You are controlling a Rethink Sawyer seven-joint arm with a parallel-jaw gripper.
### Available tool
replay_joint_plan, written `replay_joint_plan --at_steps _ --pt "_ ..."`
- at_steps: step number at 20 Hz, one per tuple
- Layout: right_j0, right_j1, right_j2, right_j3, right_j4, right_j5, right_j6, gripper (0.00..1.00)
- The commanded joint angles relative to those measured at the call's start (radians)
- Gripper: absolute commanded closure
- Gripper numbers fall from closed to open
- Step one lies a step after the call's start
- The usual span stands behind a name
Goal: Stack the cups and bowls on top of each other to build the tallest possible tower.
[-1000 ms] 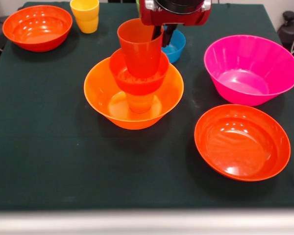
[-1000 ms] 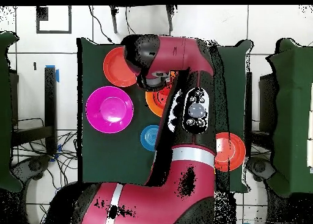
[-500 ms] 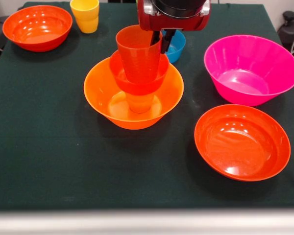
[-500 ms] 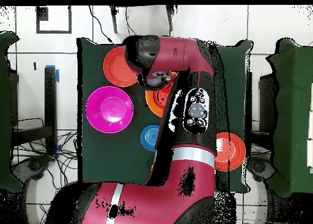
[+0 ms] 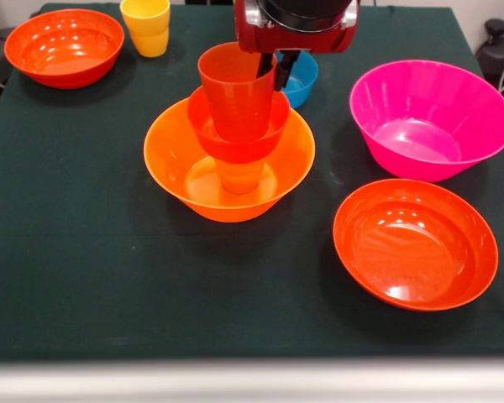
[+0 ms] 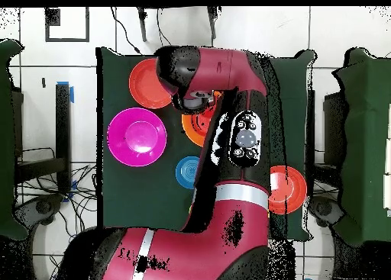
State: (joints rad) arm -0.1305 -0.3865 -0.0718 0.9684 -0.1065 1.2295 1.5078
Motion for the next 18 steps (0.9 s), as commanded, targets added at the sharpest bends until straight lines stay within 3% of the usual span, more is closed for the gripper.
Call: replay_joint_plan --at_steps 1,18 --pt "-0.009 -0.016 0.046 0.092 0.006 -0.029 0.105 1.0" --pt "-0.011 -0.006 0.049 0.079 0.002 -0.028 0.093 1.0"
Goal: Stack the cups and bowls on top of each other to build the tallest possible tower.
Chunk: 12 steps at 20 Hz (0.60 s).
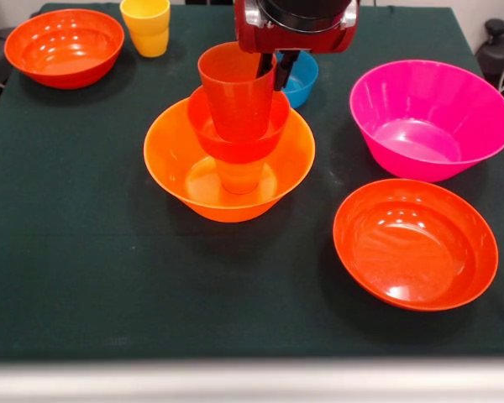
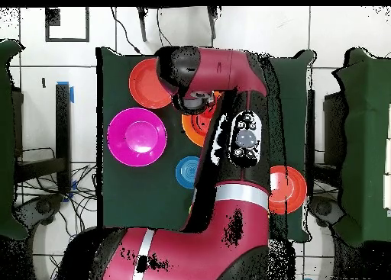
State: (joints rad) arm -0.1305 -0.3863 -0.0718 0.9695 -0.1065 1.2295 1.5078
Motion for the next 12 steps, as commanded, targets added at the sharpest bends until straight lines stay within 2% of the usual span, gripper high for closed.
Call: replay_joint_plan --at_steps 1,12 --pt "-0.012 -0.008 0.049 0.08 0.002 -0.028 0.091 1.0" --pt "-0.019 -0.012 0.052 0.096 0.0 -0.041 0.077 1.0"
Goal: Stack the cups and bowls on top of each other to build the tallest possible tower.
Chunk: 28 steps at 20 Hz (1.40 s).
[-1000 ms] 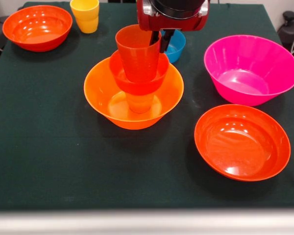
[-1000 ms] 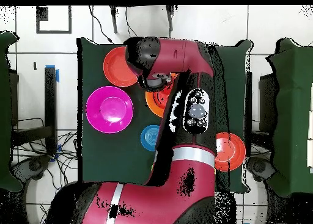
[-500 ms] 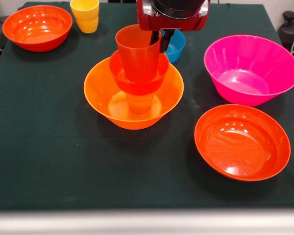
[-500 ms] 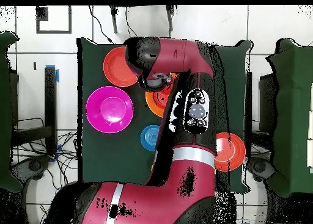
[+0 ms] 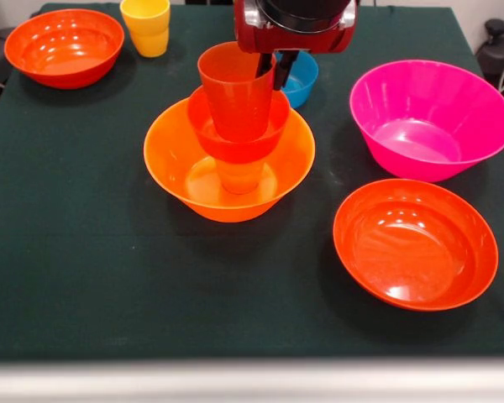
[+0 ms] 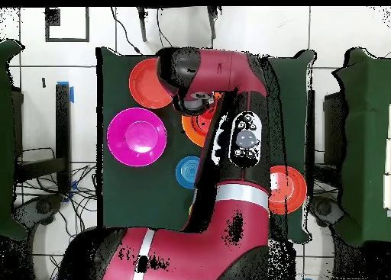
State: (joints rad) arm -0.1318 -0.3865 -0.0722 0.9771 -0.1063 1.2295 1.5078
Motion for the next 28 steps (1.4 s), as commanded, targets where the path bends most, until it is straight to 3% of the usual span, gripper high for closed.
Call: replay_joint_plan --at_steps 1,22,23,28 --pt "-0.018 -0.016 0.052 0.096 0.0 -0.045 0.076 1.0" --pt "-0.02 -0.017 0.053 0.11 0.001 -0.052 0.085 1.0" --pt "-0.019 -0.017 0.052 0.111 0.003 -0.048 0.088 0.0" --pt "-0.017 -0.014 0.048 0.107 0.003 -0.037 0.096 0.0"
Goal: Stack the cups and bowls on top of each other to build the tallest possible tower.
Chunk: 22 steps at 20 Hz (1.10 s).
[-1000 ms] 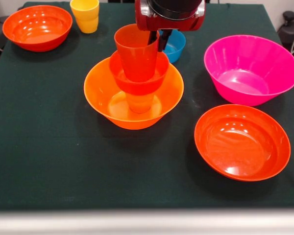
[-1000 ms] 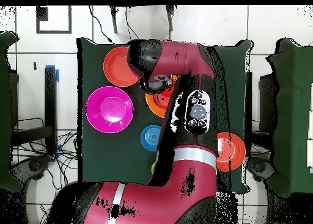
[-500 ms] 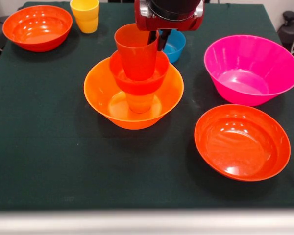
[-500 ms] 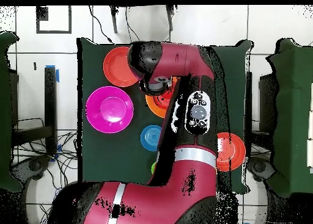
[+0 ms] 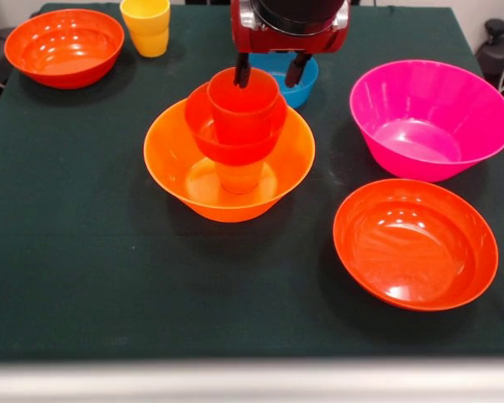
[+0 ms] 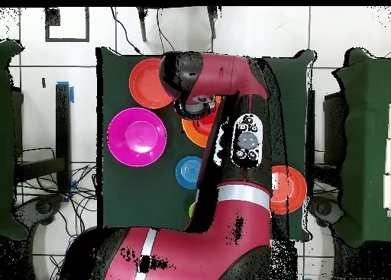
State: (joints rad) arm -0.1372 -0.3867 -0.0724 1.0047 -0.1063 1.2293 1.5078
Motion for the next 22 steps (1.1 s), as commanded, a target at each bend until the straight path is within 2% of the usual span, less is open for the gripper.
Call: replay_joint_plan --at_steps 1,14,19,22 --pt "-0.011 -0.013 0.048 0.078 0.002 -0.035 0.096 0.0" --pt "-0.009 -0.019 0.049 0.083 -0.005 -0.054 0.084 0.0" --pt "-0.006 -0.085 0.039 0.101 0.008 0.028 0.068 0.0" --pt "-0.008 -0.088 0.041 0.096 0.01 0.043 0.069 0.0"
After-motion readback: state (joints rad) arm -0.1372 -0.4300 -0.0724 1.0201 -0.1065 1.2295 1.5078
